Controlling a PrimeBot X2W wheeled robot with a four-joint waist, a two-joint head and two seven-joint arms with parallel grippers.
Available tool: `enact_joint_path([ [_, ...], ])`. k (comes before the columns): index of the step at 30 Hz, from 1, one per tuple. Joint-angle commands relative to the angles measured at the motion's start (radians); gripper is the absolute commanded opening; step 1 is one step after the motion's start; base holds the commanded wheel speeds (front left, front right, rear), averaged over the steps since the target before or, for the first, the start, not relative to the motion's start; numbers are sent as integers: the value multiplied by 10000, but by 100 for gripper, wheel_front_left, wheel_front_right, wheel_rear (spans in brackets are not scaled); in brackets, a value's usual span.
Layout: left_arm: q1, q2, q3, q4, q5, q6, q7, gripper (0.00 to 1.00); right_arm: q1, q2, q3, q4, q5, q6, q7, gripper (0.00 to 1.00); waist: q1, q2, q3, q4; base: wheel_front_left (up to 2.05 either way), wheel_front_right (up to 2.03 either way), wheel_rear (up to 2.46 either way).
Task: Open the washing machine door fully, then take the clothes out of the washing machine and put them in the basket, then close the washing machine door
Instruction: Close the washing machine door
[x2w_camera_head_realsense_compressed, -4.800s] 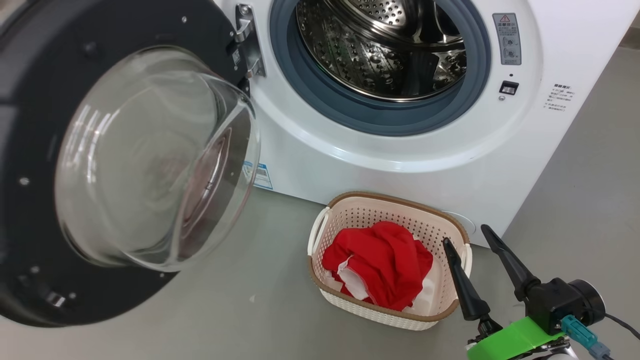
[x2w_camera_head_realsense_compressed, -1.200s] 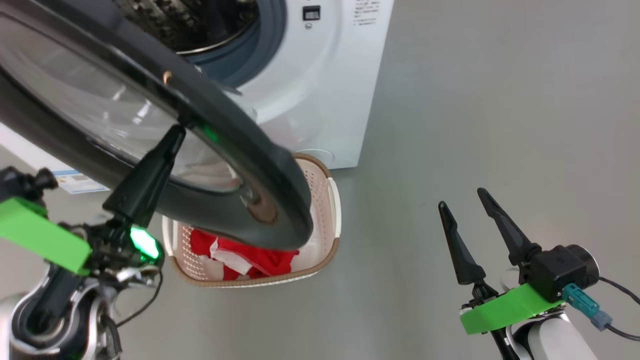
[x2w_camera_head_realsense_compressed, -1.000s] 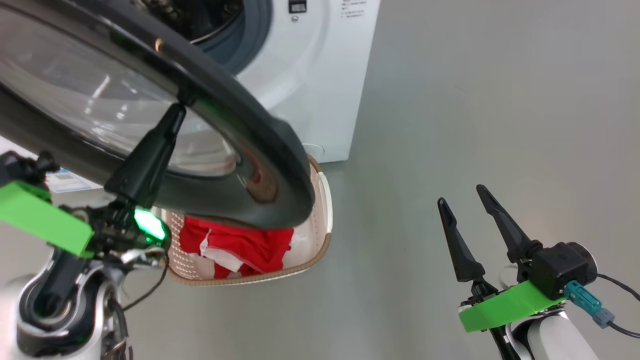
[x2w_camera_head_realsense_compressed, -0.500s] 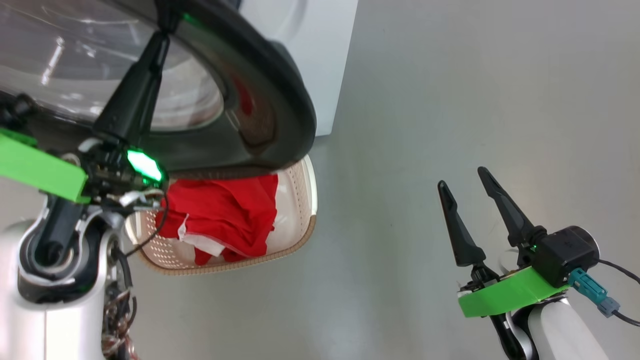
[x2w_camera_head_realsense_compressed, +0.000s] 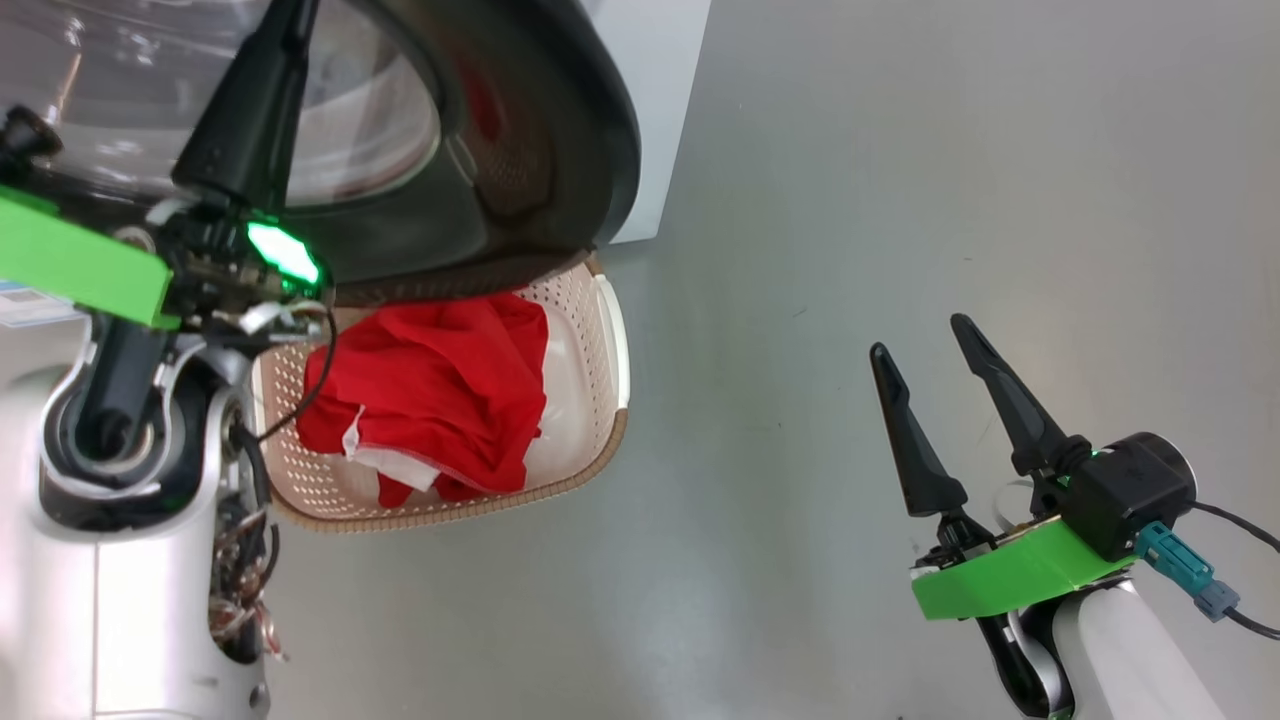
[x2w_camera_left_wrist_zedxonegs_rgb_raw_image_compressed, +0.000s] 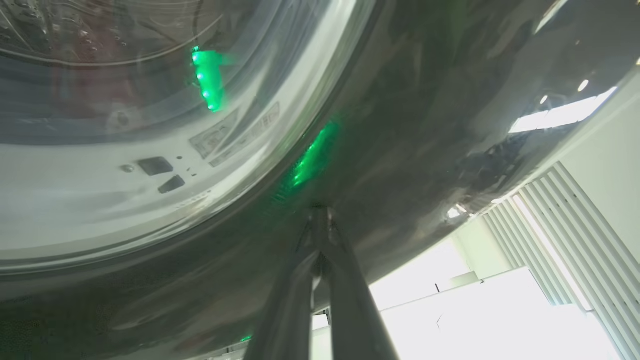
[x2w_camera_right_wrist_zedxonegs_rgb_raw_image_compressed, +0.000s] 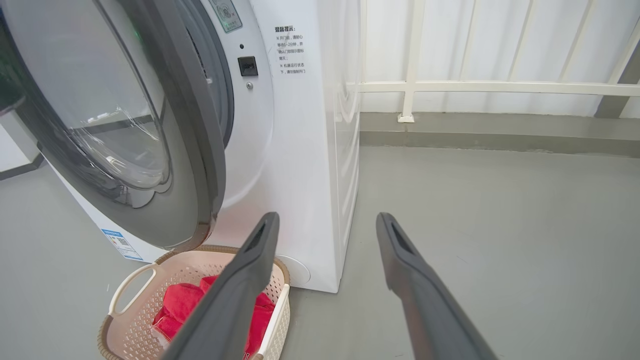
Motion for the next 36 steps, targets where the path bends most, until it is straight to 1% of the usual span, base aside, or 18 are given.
enact_joint_path([
  [1, -347, 191, 142, -181, 94, -265, -96, 0, -162, -35, 265, -277, -83, 48, -64, 100, 0, 0, 72, 7, 0, 0, 0],
  [9, -729, 191, 14, 252, 82, -608, -265, 0, -287, -35, 314, -242, -38, 48, -65, 100, 0, 0, 199, 18, 0, 0, 0],
  [13, -540, 219, -121, 451, 177, -737, -177, 0, -278, -35, 311, -164, -32, 48, -65, 100, 0, 0, 65, 92, 0, 0, 0],
  [16, -235, 265, -194, 478, 399, -738, -250, 0, -238, -35, 269, -124, -49, 48, -65, 100, 0, 0, -77, 200, 0, 0, 0],
  [17, -106, 282, -200, 472, 506, -715, -326, 6, -230, -35, 254, -113, -63, 48, -65, 100, 0, 0, -127, 245, 0, 0, 0],
  [18, 22, 314, -204, 455, 642, -716, -418, 49, -222, -35, 243, -105, -69, 48, -65, 100, 0, 0, -180, 293, 0, 0, 0],
  [19, 156, 327, -213, 441, 724, -723, -471, 100, -213, -35, 233, -102, -72, 48, -65, 100, 0, 0, -239, 342, 0, 0, 0],
  [23, 786, 454, -110, 402, 1103, -623, -804, 100, -189, -35, 198, -66, -63, 48, -65, 100, 0, 0, -508, 536, 0, 0, 0],
  [28, 1479, 650, -68, 266, 1701, -770, -1233, 100, -119, -35, 98, -9, -47, 48, -65, 100, 0, 0, -801, 758, 0, 0, 0],
  [32, 2194, 904, -106, 114, 2657, -946, -1881, 100, -61, -35, -31, 85, -19, 48, -65, 100, 0, 0, -1110, 984, 0, 0, 0],
  [36, 2891, 1234, -312, -112, 3820, -1241, -2566, 100, -15, -35, -154, 160, -57, 48, -65, 100, 0, 0, -1444, 1181, 0, 0, 0],
])
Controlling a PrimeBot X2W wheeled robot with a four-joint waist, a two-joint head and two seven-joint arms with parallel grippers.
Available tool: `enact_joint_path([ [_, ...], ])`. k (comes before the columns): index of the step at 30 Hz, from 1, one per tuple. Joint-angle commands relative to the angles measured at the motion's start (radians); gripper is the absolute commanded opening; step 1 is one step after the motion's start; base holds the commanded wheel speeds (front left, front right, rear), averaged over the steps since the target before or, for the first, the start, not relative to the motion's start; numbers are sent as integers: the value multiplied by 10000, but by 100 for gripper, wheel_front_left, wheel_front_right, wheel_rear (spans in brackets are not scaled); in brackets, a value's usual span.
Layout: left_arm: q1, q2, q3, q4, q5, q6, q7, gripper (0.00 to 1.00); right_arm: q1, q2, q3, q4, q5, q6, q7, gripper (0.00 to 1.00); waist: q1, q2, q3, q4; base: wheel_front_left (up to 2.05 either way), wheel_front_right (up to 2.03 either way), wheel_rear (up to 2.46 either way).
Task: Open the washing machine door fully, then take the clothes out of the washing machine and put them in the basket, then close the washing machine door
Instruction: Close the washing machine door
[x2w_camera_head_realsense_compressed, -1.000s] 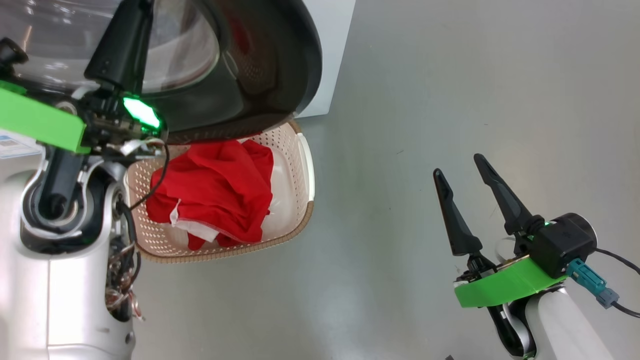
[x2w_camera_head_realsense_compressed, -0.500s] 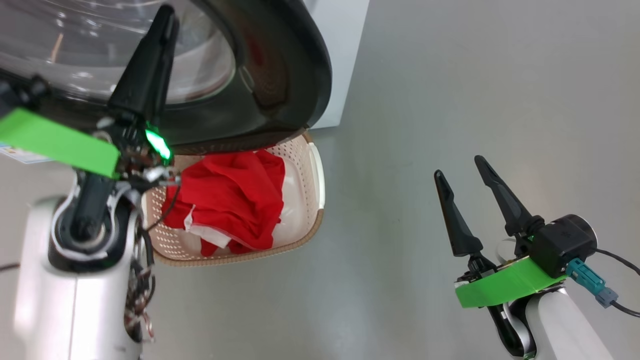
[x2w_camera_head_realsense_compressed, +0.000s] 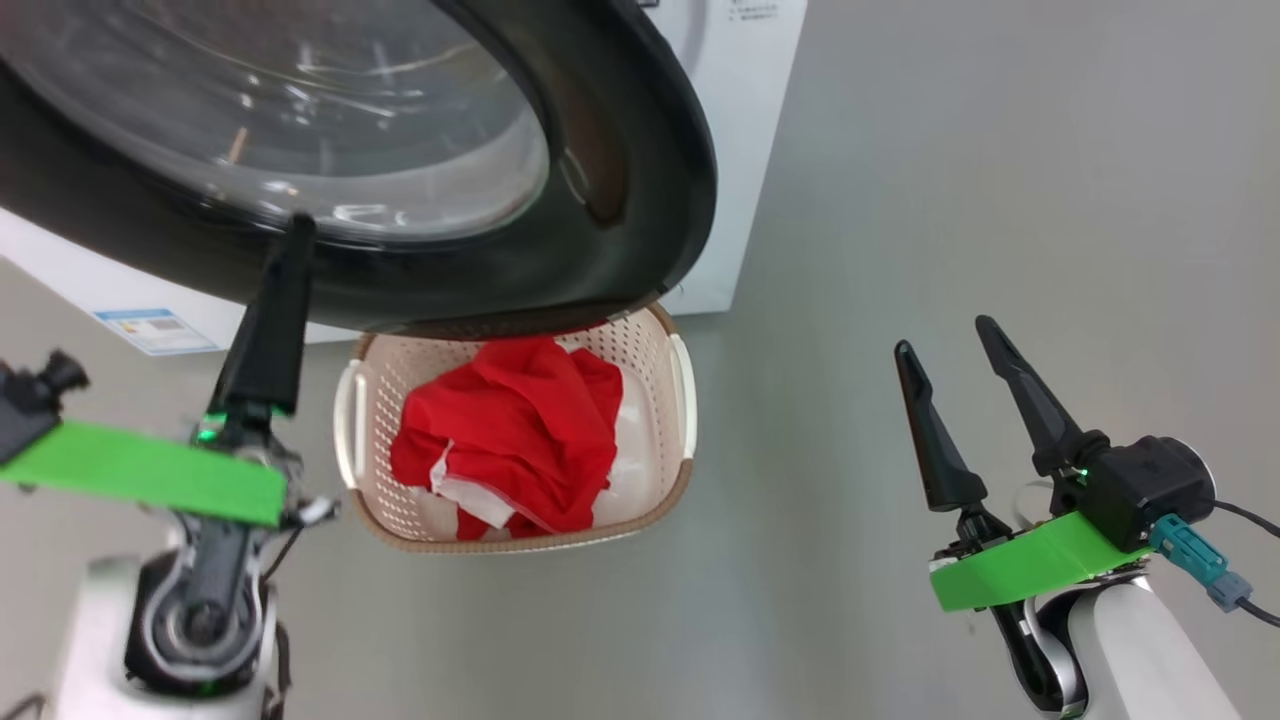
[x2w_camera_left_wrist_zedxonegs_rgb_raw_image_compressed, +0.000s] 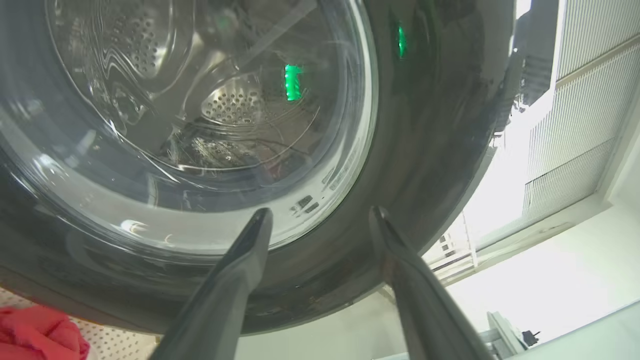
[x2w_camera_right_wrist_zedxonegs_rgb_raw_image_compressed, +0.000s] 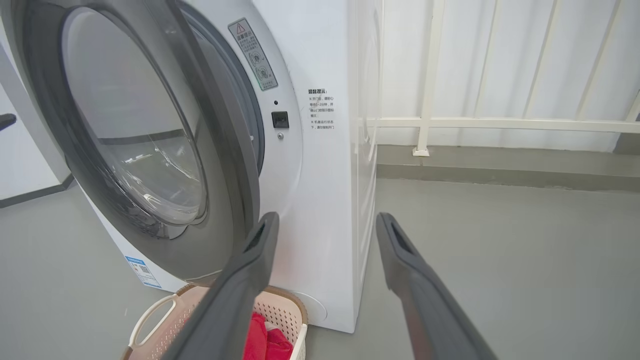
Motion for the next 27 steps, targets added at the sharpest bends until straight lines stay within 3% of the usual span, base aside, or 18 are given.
enact_joint_path([
  [1, 161, 446, 202, -379, 448, -187, -230, 100, 86, -22, 159, -201, -72, 48, -65, 100, 0, -1, -324, 256, 0, 0, 0],
  [7, 1080, 885, -274, -523, 2801, -164, -1620, 100, 333, -22, 43, -105, -162, 48, -65, 100, 0, -1, -912, 472, 0, 0, 0],
  [15, 2127, 1416, -720, -746, 5640, 636, -2949, 100, 836, -22, -94, -172, -242, 48, -65, 100, 0, -1, -1561, 456, 0, 0, 0],
  [21, 3166, 1420, -609, -1133, 6842, 1267, -3254, 100, 1237, -22, -363, -349, -275, 48, -65, 100, 0, -1, -1992, 290, 0, 0, 0],
  [27, 3914, 1367, -556, -1246, 7695, 1551, -3324, 100, 1565, -22, -439, -754, -412, 48, -65, 100, 0, -1, -2332, 185, 0, 0, 0],
])
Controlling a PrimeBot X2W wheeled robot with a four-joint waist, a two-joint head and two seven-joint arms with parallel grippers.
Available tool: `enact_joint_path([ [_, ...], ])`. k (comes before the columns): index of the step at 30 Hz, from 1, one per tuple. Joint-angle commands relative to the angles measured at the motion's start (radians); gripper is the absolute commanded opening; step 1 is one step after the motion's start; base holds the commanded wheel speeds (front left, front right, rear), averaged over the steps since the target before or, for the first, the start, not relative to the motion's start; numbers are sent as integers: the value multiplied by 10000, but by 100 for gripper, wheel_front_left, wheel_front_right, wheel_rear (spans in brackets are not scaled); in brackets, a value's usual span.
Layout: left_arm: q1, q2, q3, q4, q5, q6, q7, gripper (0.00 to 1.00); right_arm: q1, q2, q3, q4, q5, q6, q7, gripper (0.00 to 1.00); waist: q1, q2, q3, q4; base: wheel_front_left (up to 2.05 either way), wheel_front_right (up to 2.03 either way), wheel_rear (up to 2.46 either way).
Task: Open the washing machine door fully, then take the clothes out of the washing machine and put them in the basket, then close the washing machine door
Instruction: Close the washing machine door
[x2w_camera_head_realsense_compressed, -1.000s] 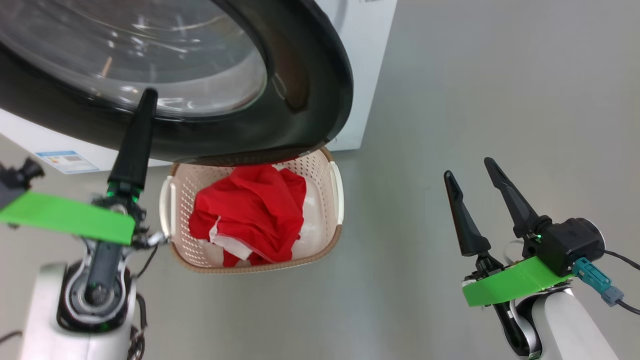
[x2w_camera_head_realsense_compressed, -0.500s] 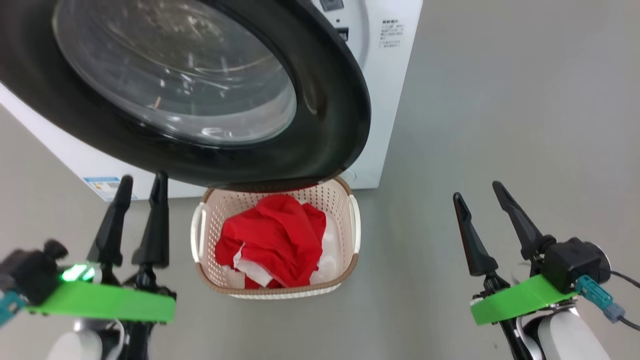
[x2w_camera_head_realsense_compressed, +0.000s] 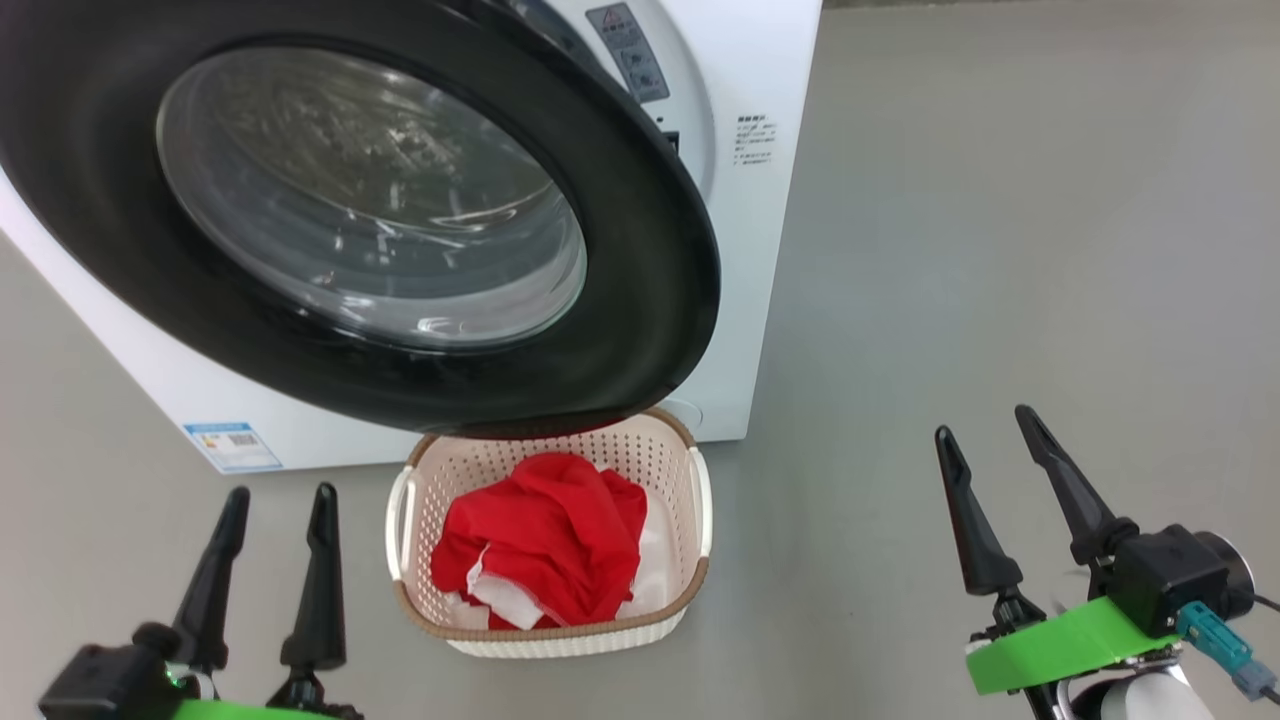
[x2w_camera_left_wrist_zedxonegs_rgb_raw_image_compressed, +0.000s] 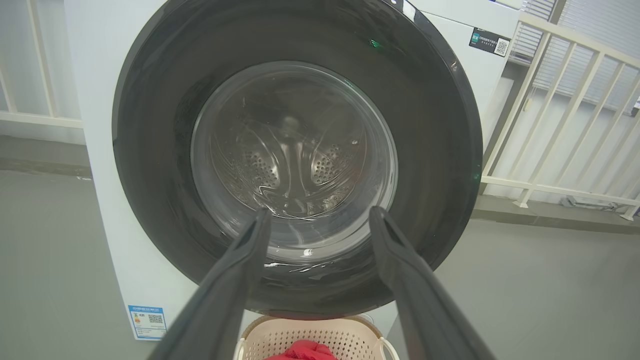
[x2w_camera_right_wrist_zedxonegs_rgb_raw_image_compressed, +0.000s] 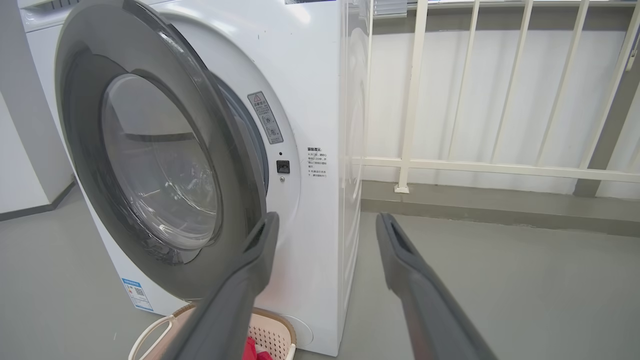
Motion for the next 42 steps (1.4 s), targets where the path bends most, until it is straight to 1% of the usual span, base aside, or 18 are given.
enact_joint_path([
  [1, -66, 217, 407, -294, 280, 116, -108, 100, 9, -43, 196, -296, -40, 48, -65, 100, 0, -1, -180, -90, 0, 0, 0],
  [9, 600, 15, 511, -398, 756, 174, -119, 100, 432, -43, 140, -487, -23, 48, -65, 100, 0, -1, -557, -162, 0, 0, 0],
  [16, 1103, -60, 594, -292, 1008, 95, -120, 100, 761, -43, 239, -559, 80, 48, -65, 100, 0, -1, -738, -195, 0, 0, 0],
  [35, 1223, -304, 601, -138, 1388, -219, -121, 100, 813, -43, 274, -428, 114, 48, -65, 100, 0, -1, -771, 52, 0, 0, 0],
  [36, 1198, -319, 568, -146, 1411, -241, -121, 100, 761, -43, 286, -382, 106, 48, -65, 88, 0, -1, -755, 103, 0, 0, 0],
  [37, 1171, -333, 534, -155, 1434, -262, -122, 100, 692, -43, 308, -326, 89, 48, -65, 52, 0, -1, -740, 154, 0, 0, 0],
  [38, 1140, -346, 492, -161, 1456, -284, -122, 100, 614, -43, 342, -264, 85, 48, -65, 33, 0, -1, -728, 215, 0, 0, 0],
  [39, 1103, -379, 403, -161, 1462, -323, -122, 100, 432, -43, 446, -85, 110, 48, -65, 0, 0, -1, -707, 324, 0, 0, 0],
  [42, 1004, -425, 275, -237, 1439, -367, -88, 100, 66, -43, 653, 187, 90, 48, -65, 0, 0, -1, -623, 524, 0, 0, 0],
])
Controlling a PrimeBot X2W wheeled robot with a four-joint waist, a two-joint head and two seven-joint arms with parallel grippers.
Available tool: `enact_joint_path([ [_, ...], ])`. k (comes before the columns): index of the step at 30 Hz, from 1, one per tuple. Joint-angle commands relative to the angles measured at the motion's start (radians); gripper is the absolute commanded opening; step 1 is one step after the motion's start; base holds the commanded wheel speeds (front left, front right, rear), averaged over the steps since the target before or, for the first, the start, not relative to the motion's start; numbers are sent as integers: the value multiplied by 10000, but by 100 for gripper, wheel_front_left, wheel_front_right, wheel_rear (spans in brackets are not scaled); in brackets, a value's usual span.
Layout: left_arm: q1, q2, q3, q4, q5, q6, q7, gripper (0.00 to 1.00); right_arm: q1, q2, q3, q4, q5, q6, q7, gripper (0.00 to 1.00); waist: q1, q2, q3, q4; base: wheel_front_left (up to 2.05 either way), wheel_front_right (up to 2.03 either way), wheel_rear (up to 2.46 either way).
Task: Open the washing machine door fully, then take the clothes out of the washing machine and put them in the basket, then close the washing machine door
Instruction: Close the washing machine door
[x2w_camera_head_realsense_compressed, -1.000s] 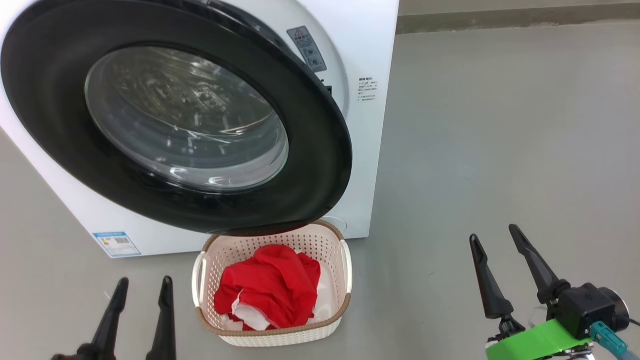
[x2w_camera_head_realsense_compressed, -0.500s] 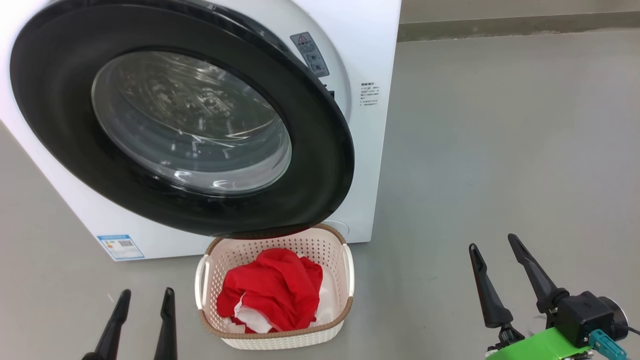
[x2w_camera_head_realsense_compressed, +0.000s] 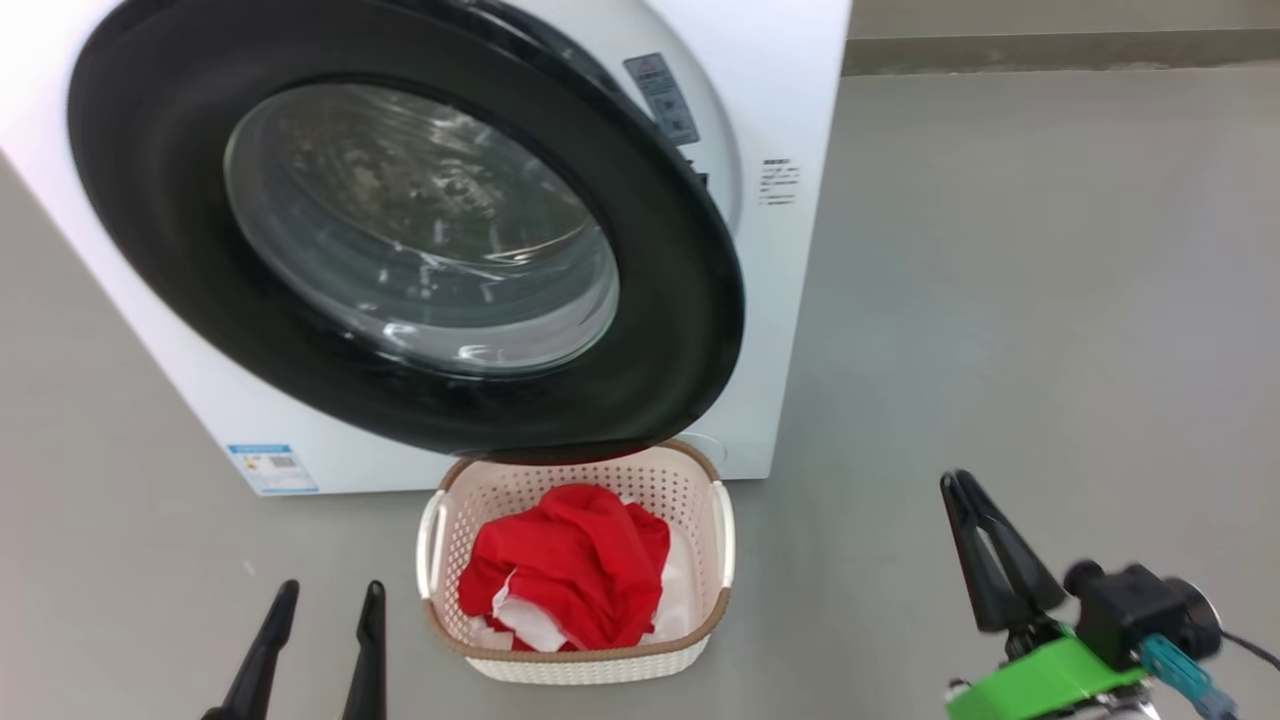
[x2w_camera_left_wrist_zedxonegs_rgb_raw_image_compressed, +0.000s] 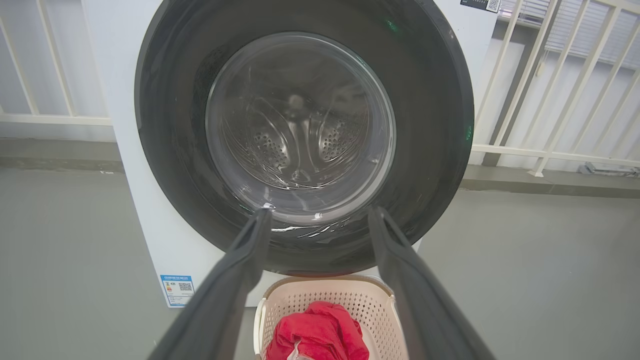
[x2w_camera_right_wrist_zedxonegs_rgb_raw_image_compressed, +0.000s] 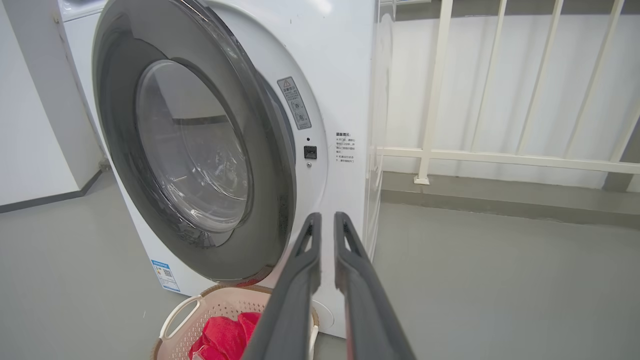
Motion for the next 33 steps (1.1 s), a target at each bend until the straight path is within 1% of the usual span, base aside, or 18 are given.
enact_joint_path([
  [1, -476, 57, 262, -332, 41, -75, -72, 100, -684, -73, 363, -72, 83, 48, -65, 0, 0, 0, 111, 215, 0, 0, 0],
  [9, -705, 2, 38, -599, 37, -111, 10, 100, -1802, -73, 909, 747, 203, 48, -65, 0, 0, 0, 524, 761, 0, 0, 0],
  [18, -1023, -137, -292, -623, 21, -191, 29, 100, -3365, -73, 1384, 2250, 455, 48, -65, 0, 0, 0, 979, 1689, 0, 0, 0],
  [24, -1209, -249, -369, -616, -33, -220, -7, 100, -4522, -73, 1209, 2857, 45, 48, -65, 0, 0, 0, 1511, 2212, 0, 0, 0],
  [33, -1681, -462, -525, -443, -26, -395, -78, 100, -5915, -73, 589, 3273, -545, 48, -65, 0, 0, 0, 2364, 2771, 0, 0, 0],
])
